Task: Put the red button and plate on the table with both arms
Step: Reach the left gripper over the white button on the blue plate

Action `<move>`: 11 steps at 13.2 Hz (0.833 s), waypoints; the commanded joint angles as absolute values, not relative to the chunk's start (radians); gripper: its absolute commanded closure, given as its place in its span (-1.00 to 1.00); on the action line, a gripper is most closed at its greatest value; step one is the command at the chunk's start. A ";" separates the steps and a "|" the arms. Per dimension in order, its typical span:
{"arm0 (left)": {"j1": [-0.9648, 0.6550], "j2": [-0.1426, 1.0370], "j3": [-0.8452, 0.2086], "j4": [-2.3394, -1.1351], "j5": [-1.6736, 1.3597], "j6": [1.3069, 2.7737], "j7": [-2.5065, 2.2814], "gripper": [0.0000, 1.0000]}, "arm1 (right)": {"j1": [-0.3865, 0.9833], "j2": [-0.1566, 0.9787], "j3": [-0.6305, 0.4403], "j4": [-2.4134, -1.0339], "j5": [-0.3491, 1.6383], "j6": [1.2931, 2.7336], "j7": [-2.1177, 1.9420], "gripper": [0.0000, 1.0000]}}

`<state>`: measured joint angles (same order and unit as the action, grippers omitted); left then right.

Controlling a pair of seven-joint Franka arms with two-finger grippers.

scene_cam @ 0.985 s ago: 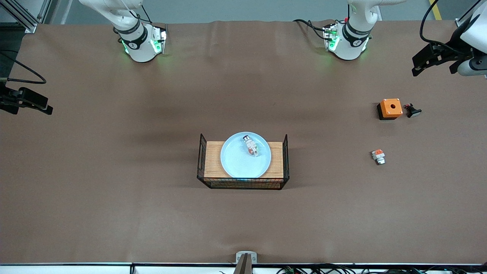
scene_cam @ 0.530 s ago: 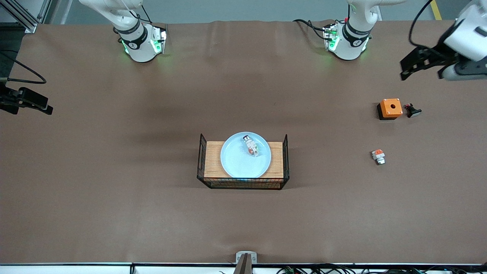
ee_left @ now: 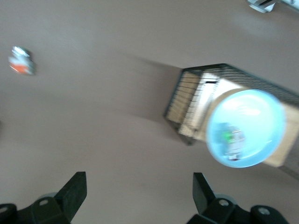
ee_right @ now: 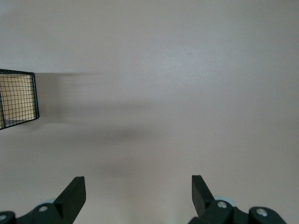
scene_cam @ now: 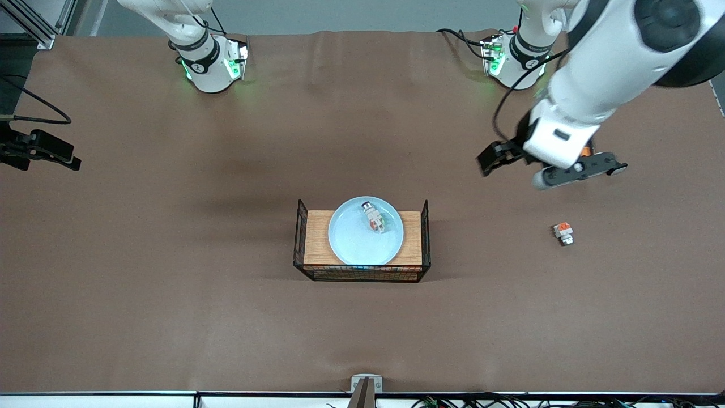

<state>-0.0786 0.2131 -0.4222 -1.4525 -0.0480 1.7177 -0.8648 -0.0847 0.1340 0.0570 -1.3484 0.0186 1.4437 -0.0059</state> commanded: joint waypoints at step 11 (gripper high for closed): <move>-0.506 0.629 -0.263 -1.270 0.118 2.048 -1.385 -0.77 | 0.165 0.126 0.067 -1.374 -0.008 1.379 0.089 -0.96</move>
<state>-0.4351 0.5875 -0.3349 -1.3115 0.0907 2.0310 -1.3635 0.1274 0.1359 0.0703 -1.3695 0.0164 1.3878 0.0414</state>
